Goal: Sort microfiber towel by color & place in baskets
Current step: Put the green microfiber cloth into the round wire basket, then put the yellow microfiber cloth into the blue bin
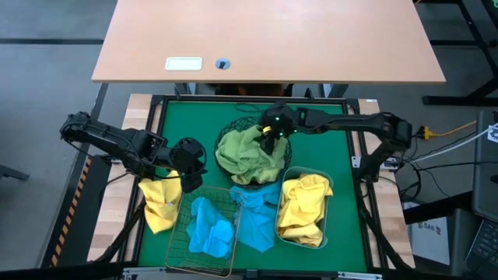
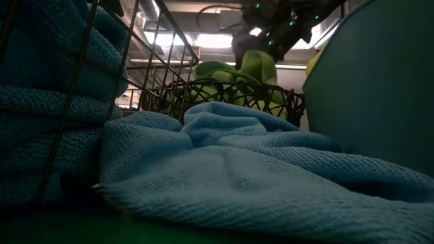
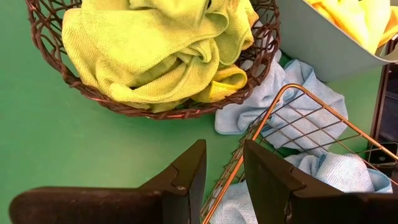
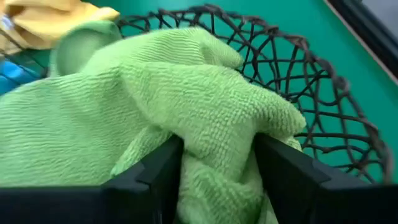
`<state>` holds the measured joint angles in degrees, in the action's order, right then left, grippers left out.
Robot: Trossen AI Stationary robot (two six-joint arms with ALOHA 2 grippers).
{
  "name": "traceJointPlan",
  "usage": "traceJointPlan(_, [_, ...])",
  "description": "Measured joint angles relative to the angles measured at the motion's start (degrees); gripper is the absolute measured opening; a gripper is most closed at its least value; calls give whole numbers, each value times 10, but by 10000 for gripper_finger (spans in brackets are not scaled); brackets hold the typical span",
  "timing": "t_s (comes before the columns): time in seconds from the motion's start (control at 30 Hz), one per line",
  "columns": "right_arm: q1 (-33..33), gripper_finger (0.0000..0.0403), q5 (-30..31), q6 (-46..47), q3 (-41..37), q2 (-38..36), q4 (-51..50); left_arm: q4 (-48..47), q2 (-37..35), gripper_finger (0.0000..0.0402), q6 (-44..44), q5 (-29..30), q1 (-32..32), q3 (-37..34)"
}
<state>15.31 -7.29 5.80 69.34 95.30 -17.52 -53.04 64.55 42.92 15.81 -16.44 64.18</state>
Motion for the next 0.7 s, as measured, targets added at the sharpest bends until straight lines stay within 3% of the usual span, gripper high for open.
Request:
traceJointPlan(0.4, [0,202,0,0,1,-93,-46,14,0,102,0,0,0,0])
traceJointPlan(0.6, [0,202,0,-1,2,-153,-77,97,1,102,-4,20,0,0])
traceJointPlan(0.7, [0,202,0,-1,2,-189,-97,158,13,102,-48,26,0,0])
